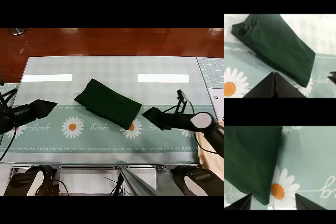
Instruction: Fold the shirts.
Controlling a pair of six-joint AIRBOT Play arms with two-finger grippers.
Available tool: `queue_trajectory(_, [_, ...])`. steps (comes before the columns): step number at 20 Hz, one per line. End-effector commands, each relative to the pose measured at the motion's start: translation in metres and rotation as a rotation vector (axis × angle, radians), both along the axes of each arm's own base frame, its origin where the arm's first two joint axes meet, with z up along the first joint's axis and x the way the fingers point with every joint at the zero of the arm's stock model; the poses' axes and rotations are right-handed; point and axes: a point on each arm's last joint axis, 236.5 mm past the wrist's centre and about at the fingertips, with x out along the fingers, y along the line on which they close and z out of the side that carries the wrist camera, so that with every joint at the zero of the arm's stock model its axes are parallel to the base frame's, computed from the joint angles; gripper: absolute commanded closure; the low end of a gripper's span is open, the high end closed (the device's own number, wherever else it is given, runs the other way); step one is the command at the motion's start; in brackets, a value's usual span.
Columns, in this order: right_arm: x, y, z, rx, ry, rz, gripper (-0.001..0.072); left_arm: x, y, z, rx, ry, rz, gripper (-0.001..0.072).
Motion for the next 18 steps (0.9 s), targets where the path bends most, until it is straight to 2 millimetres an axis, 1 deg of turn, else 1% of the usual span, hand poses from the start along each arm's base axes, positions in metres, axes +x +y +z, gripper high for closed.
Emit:
queue_trajectory(1, [-0.001, 0.027, -0.034, 0.119, 0.074, -0.009, 0.0095, 0.007, 0.004, 0.004, 0.000, -0.027, 0.026, 0.0683])
queue_trajectory(5, [0.021, 0.054, -0.049, 0.155, 0.148, 0.126, 0.0094, 0.005, 0.003, 0.003, -0.001, -0.019, 0.021, 0.0683])
queue_trajectory(8, [0.041, 0.066, -0.056, 0.178, 0.182, 0.162, 0.0096, 0.005, 0.003, 0.003, -0.002, -0.017, 0.019, 0.0683])
queue_trajectory(9, [0.045, 0.070, -0.056, 0.187, 0.187, 0.181, 0.0124, 0.005, 0.003, 0.003, -0.002, -0.017, 0.019, 0.0683])
queue_trajectory(10, [0.047, 0.074, -0.055, 0.200, 0.188, 0.213, 0.0244, 0.005, 0.003, 0.003, -0.002, -0.017, 0.020, 0.0683])
queue_trajectory(11, [0.049, 0.079, -0.051, 0.209, 0.176, 0.253, 0.0426, 0.005, 0.003, 0.003, -0.002, -0.017, 0.020, 0.0683])
queue_trajectory(12, [0.051, 0.084, -0.042, 0.221, 0.143, 0.317, 0.0653, 0.005, 0.003, 0.003, -0.002, -0.017, 0.020, 0.0683])
queue_trajectory(13, [0.055, 0.090, -0.029, 0.233, 0.104, 0.377, 0.0683, 0.005, 0.003, 0.003, -0.002, -0.017, 0.020, 0.0683])
queue_trajectory(15, [0.066, 0.093, 0.003, 0.200, 0.031, 0.510, 0.0684, 0.005, 0.003, 0.003, -0.002, -0.017, 0.020, 0.0683])
queue_trajectory(17, [0.091, 0.085, 0.045, 0.098, -0.064, 0.567, 0.0684, 0.005, 0.003, 0.003, -0.002, -0.017, 0.020, 0.0683])
queue_trajectory(18, [0.108, 0.078, 0.073, 0.028, -0.126, 0.576, 0.0684, 0.005, 0.003, 0.003, -0.002, -0.017, 0.019, 0.0683])
